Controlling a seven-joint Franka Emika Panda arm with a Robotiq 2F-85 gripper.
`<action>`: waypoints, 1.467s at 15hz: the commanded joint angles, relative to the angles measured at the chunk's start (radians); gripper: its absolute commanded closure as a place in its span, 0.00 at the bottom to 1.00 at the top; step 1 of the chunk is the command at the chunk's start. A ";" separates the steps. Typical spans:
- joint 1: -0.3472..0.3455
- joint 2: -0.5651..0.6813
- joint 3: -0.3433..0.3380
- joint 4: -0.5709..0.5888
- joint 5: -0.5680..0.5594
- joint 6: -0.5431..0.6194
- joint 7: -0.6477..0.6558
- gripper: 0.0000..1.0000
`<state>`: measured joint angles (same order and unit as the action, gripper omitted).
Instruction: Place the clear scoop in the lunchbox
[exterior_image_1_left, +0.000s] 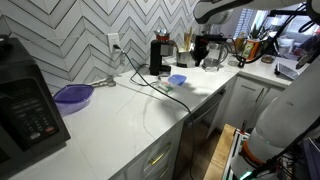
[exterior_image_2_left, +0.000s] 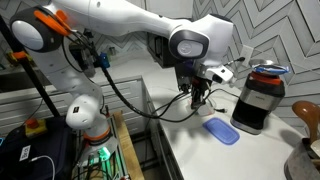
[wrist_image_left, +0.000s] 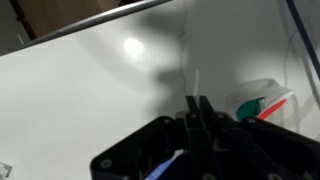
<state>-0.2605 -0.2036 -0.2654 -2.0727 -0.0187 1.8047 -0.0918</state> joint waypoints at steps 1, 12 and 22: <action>0.068 0.063 0.089 0.039 -0.096 -0.033 0.032 0.98; 0.138 0.272 0.153 0.206 -0.138 -0.097 -0.114 0.98; 0.135 0.333 0.156 0.278 -0.136 -0.098 -0.089 0.47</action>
<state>-0.1216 0.1499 -0.1064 -1.7925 -0.1463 1.7061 -0.1866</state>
